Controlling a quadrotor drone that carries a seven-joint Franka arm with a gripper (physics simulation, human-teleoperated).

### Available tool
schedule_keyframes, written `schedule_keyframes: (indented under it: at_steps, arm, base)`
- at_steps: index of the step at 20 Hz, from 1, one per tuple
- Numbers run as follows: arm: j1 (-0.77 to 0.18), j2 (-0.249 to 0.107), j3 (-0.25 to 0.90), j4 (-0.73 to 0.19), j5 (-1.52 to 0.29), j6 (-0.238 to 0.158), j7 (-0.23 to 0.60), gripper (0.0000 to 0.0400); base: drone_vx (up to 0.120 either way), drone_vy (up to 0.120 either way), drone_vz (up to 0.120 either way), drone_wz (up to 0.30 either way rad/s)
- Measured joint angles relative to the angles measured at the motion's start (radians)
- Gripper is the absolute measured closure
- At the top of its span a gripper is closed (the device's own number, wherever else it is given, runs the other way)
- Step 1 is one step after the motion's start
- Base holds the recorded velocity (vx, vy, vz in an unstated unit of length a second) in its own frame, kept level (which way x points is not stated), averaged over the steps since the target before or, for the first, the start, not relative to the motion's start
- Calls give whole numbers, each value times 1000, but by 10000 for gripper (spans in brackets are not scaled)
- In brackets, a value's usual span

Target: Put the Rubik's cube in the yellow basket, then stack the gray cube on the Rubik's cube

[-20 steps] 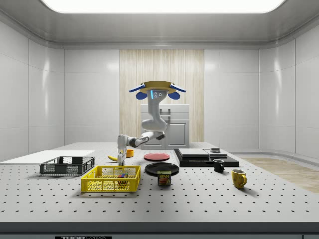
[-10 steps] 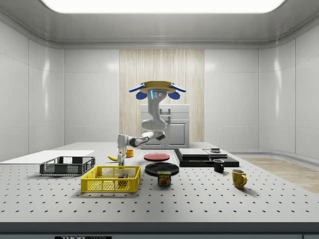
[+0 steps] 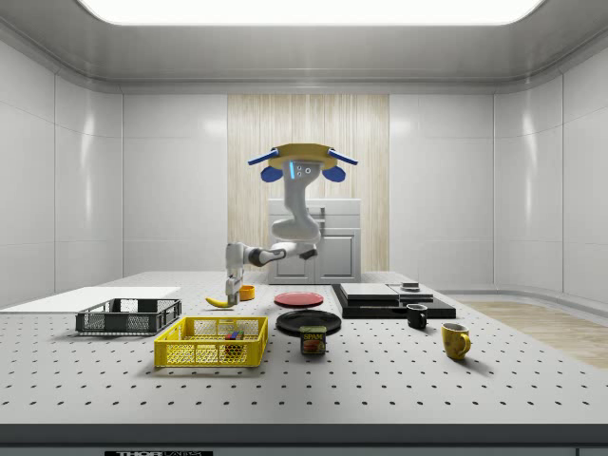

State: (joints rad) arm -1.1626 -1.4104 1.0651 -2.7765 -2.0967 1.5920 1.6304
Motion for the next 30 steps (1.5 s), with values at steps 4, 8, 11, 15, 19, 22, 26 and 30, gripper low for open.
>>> schedule_keyframes:
  at_steps: [4, 8, 11, 15, 19, 22, 26, 30]
  arm:
    - [2, 0, 9, -4, 8, -5, 0, 150]
    - [2, 0, 12, -6, 11, -6, 1, 150]
    - [2, 0, 13, -6, 13, -7, 1, 150]
    - [2, -1, 14, -7, 13, -7, 1, 150]
    - [2, -1, 14, -7, 14, -7, 1, 150]
    - [2, -1, 15, -7, 14, -7, 1, 150]
    - [2, -2, 15, -7, 14, -6, 1, 150]
    - [2, -2, 15, -7, 14, -6, 2, 150]
  base:
    - [-120, 120, 120, 0]
    - [-110, 120, 0, 0]
    - [0, 120, 0, 0]
    - [0, 120, 0, 0]
    - [0, 120, 0, 0]
    - [0, 120, 0, 0]
    - [0, 120, 0, 0]
    - [0, 120, 0, 0]
